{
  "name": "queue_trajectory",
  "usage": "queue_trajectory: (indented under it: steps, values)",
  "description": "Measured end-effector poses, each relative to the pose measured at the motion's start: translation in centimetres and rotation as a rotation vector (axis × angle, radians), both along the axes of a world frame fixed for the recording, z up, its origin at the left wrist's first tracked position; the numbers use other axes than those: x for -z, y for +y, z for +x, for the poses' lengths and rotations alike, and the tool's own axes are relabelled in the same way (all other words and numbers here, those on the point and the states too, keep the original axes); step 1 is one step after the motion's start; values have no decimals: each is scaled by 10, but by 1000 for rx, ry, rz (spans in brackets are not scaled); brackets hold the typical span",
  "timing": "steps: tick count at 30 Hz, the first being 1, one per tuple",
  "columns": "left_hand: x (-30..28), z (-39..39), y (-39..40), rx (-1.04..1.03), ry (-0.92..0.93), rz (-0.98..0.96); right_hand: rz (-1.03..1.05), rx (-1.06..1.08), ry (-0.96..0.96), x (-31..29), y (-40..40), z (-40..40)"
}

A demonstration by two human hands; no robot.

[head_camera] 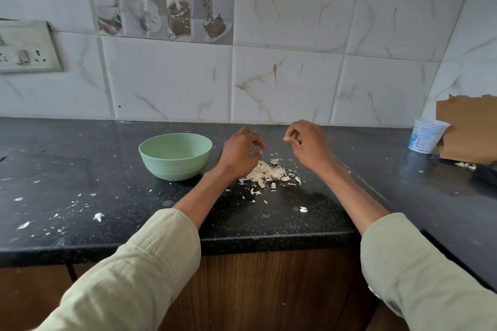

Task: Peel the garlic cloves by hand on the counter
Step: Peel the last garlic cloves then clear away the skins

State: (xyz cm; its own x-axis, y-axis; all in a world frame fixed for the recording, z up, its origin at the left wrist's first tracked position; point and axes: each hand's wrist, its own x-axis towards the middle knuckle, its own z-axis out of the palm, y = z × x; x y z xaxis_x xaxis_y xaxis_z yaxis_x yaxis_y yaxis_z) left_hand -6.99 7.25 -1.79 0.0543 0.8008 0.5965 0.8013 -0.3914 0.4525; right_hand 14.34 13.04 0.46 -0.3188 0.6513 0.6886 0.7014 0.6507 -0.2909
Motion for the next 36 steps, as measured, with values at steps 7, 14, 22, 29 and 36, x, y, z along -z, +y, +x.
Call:
queue_trajectory:
  steps: [7,14,22,29,36]
  values:
    - [2,0,0,-1,1,-16,-238,58,-321,13,0,-2]
    - [-4,2,-4,19,-102,-6,-306,-196,112,2,-3,-7]
    - [-13,-2,-8,-21,-373,96,-687,-535,480,-14,1,-39]
    - [-14,0,-11,18,-330,68,-647,-552,558,-4,-6,-36]
    - [-17,-1,-14,51,-347,71,-670,-550,607,-6,-7,-33]
